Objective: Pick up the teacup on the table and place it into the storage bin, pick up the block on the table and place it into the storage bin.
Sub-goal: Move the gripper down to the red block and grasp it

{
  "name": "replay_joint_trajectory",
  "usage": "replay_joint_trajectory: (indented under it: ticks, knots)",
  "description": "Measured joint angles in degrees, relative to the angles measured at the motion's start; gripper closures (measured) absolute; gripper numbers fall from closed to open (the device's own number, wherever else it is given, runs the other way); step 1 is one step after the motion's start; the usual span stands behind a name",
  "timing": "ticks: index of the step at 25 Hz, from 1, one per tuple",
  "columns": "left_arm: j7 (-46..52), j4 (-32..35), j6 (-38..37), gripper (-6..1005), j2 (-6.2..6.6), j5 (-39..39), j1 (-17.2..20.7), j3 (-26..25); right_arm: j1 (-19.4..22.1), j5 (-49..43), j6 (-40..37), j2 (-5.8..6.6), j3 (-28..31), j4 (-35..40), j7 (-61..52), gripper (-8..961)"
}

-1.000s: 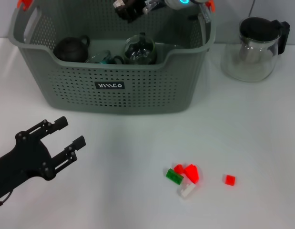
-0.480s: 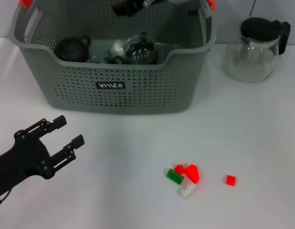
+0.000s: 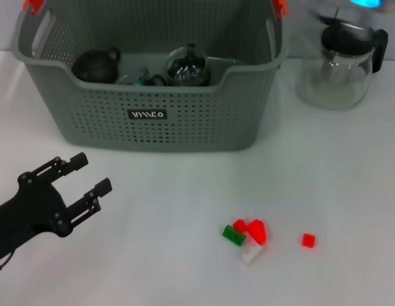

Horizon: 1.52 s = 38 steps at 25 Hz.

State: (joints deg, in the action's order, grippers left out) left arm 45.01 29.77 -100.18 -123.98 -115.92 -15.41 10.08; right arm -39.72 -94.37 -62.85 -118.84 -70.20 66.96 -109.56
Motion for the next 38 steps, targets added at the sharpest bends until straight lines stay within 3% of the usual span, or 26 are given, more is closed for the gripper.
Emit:
replay_joint_trajectory:
  ticks: [3, 5, 8, 12, 20, 25, 27, 29, 32, 35, 38]
  knots:
    - [-0.01, 0.02, 0.03, 370, 0.07, 0.00, -0.17, 0.04, 7.10, 6.64, -15.79, 1.35, 4.88, 4.52, 3.21, 227]
    - [-0.01, 0.02, 0.14, 369, 0.10, 0.00, -0.33, 0.03, 10.20, 5.46, -26.21, 2.61, 8.23, 7.04, 3.79, 189]
    - [0.08, 0.02, 0.70, 369, 0.18, -0.01, -0.67, 0.03, 12.51, -3.15, -39.52, 4.60, 12.70, 10.66, 1.71, 192]
    - [0.29, 0.00, 1.15, 371, 0.22, -0.01, -1.13, 0.04, 12.44, -18.52, -49.35, 4.93, 15.49, 15.76, -3.23, 197]
    - [0.32, -0.23, 1.86, 370, 0.15, -0.04, -1.68, 0.11, 8.74, -42.45, -50.54, 3.46, 6.75, 20.03, -13.33, 206]
    - [0.23, -0.24, 2.15, 370, 0.14, -0.02, -1.53, 0.02, 4.67, -56.20, -50.44, -0.73, 2.47, 19.70, -19.14, 212]
    - [0.15, -0.26, 2.35, 370, 0.11, -0.01, -1.52, 0.02, 3.73, -58.22, -49.85, -1.70, -0.33, 19.09, -20.92, 215]
    - [0.13, -0.30, 2.40, 370, 0.06, -0.01, -1.51, 0.02, 3.44, -58.90, -47.78, -1.66, -5.54, 17.95, -24.33, 217]
    - [0.06, -0.32, 2.47, 370, 0.06, -0.01, -1.44, 0.03, 2.88, -59.88, -44.10, -1.52, -11.93, 16.17, -29.17, 300]
    - [0.01, -0.33, 2.54, 369, 0.06, 0.00, -1.41, 0.03, 2.06, -59.91, -40.62, -1.65, -15.96, 14.24, -32.70, 384]
    - [0.00, -0.33, 2.54, 369, 0.06, 0.00, -1.34, 0.03, 1.77, -59.86, -38.14, -1.66, -18.82, 13.03, -34.34, 380]
